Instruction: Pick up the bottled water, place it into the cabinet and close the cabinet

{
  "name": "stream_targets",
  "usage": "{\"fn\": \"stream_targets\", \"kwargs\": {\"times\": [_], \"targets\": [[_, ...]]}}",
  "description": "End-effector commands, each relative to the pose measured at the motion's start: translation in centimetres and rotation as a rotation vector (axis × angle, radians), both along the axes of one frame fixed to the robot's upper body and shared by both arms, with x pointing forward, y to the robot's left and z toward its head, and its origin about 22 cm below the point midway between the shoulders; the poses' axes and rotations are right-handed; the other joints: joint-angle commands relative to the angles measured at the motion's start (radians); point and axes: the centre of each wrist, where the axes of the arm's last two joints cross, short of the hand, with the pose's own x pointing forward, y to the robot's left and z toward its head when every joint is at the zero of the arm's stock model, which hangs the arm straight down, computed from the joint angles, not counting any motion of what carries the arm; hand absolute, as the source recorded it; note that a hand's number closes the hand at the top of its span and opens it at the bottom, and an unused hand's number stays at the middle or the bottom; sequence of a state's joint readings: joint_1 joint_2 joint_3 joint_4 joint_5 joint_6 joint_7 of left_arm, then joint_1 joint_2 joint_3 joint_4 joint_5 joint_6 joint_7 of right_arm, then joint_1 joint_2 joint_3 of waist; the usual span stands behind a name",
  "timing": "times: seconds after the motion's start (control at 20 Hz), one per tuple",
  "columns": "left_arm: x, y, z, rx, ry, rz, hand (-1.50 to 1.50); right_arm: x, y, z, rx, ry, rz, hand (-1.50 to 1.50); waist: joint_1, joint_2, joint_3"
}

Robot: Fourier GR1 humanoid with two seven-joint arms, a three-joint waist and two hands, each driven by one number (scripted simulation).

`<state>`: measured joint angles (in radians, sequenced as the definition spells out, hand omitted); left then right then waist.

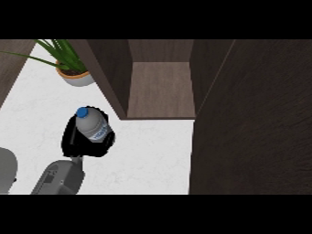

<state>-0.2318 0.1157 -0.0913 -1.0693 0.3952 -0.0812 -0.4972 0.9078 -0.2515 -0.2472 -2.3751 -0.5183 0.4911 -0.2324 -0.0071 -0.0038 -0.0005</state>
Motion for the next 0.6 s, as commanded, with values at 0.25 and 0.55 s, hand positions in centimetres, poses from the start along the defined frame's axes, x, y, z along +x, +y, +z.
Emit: {"fn": "stream_targets", "kwargs": {"times": [0.25, 0.55], "targets": [[1.8, -8.6, 4.3, 0.039, -0.035, 0.011, 1.5, -0.7, 2.2, 4.5, 0.014, -0.07, 0.053, -1.5, -0.02, 0.002, -0.001], [3.8, -11.0, 6.1, 0.109, -0.015, 0.046, 1.5, 0.2, 1.7, 4.3, 0.046, -0.091, 0.05, -1.5, -0.021, 0.007, -0.001]]}}
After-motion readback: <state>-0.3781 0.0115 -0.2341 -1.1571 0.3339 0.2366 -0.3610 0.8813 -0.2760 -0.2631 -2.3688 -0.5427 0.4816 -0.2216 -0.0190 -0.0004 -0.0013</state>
